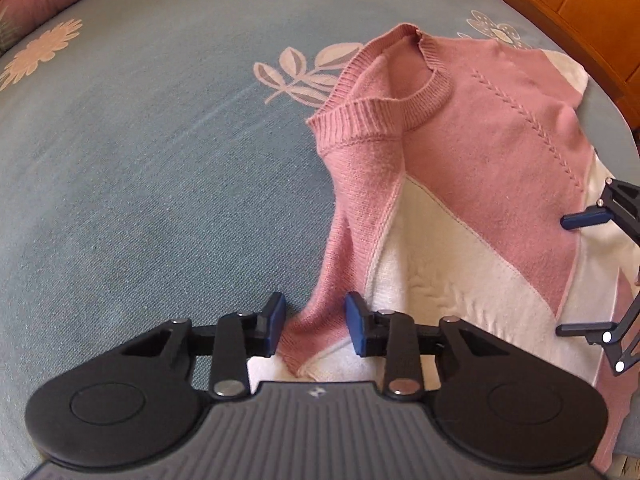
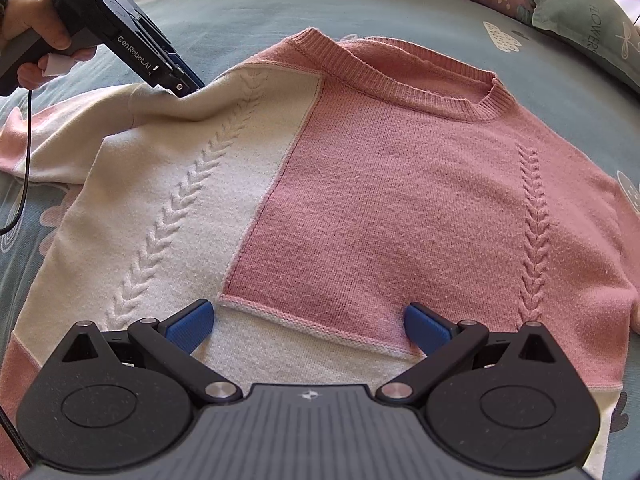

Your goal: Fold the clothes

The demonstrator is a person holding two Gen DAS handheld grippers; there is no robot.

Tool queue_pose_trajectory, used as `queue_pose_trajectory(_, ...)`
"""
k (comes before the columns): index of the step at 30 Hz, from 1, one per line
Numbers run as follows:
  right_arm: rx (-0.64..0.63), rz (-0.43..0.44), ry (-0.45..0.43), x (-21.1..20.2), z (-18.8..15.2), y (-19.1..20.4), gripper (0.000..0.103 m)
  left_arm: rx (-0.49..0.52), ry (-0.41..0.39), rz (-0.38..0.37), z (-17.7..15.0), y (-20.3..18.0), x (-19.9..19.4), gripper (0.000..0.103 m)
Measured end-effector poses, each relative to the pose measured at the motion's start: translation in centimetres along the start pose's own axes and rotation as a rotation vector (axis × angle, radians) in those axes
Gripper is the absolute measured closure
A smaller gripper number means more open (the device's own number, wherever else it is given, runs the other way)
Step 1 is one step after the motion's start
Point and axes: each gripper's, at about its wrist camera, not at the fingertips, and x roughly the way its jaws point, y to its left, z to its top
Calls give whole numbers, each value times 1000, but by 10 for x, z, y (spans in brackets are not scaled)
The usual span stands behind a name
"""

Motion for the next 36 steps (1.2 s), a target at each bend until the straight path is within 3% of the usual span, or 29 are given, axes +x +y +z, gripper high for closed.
queue_pose_trajectory(2, 1, 1, 0, 0, 0, 0, 0, 3, 32, -21, 4, 1, 1, 94)
queue_pose_trajectory(6, 0, 4, 1, -2, 0, 0, 0, 33, -13, 91, 5, -6, -13, 99)
queue_pose_trajectory(10, 4, 12, 0, -3, -1, -1, 0, -30, -108, 237, 8, 7, -37, 99)
queue_pose_trajectory(12, 7, 13, -4, -3, -2, 0, 0, -61, -121, 270, 11, 17, -40, 99)
queue_pose_trajectory(16, 5, 6, -4, -2, -3, 3, 0, -148, -80, 288, 11, 35, -28, 92)
queue_pose_trajectory(20, 8, 18, 3, -2, -2, 1, 0, -270, -57, 396, 9, 46, -23, 92)
queue_pose_trajectory(21, 8, 21, 2, -2, -2, 0, 0, -294, -73, 389, 9, 46, -26, 92)
queue_pose_trajectory(23, 2, 20, -2, -2, -4, 0, 0, -315, -136, 295, 9, 40, -36, 88)
queue_pose_trajectory(25, -9, 8, -9, -1, -6, 2, 0, -271, -153, 215, 13, 24, -35, 77)
queue_pose_trajectory(28, -16, -12, -13, -1, -7, 6, 0, -155, -105, 133, 18, -5, -12, 72)
queue_pose_trajectory(31, -15, -13, -11, 0, -6, 5, 0, -127, -57, 154, 15, -10, 10, 69)
queue_pose_trajectory(35, -19, -10, -24, 0, -7, 4, 0, -255, -111, 217, 13, 19, 8, 69)
queue_pose_trajectory(36, -18, -13, -24, 0, -7, 4, 0, -287, -108, 199, 15, 28, 7, 71)
